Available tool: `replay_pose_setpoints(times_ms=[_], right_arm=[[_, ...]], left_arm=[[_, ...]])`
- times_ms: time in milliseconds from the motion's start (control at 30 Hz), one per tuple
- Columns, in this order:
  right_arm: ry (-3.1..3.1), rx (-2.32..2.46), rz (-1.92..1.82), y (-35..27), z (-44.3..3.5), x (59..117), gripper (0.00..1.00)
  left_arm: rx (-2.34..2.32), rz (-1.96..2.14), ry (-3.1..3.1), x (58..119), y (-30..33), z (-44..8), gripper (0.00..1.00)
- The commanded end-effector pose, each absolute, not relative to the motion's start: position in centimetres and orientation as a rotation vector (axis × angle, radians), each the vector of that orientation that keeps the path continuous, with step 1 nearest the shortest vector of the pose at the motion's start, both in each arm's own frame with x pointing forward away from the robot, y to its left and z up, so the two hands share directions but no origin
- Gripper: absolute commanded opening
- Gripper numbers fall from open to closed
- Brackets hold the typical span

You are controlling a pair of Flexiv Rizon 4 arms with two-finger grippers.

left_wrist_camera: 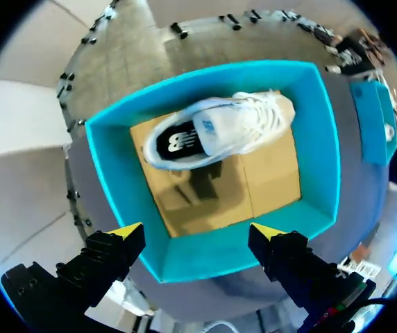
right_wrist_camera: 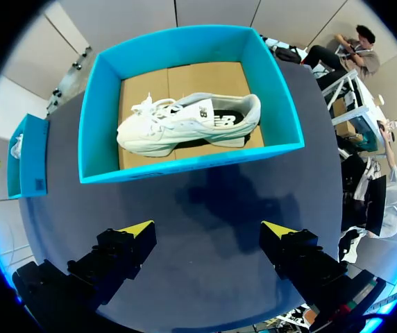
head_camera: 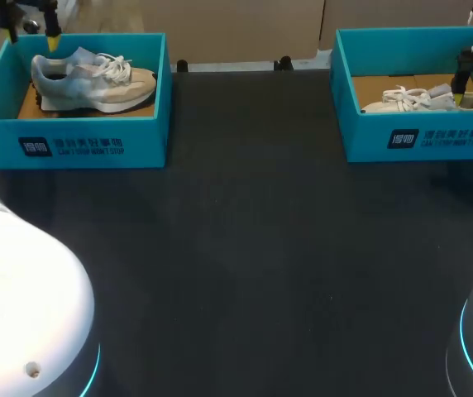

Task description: Take the shoe out of the shoebox, open the shoe tongue, remove and reinsert the insole, then place the shoe into the shoebox

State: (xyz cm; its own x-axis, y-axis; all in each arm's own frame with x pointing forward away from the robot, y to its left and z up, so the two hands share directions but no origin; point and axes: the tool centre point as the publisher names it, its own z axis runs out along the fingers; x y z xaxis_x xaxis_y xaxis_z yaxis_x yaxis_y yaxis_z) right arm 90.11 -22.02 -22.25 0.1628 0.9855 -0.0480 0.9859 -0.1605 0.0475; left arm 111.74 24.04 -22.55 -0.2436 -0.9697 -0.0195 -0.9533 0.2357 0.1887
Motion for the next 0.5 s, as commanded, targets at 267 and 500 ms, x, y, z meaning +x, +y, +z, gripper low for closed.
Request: replay_pose_setpoints(times_ms=[267,500], right_arm=[[1.989,2.341,-0.006,-22.0,-22.3,90.0,1.0],[1.989,2.341,-0.006,-22.0,-22.3,90.0,1.0]], left_arm=[[2.534,0.015,-1.669,115.4,25.7,-25.2,1.0],[2.549,0.0,-1.696,115.7,25.7,-25.4,1.0]])
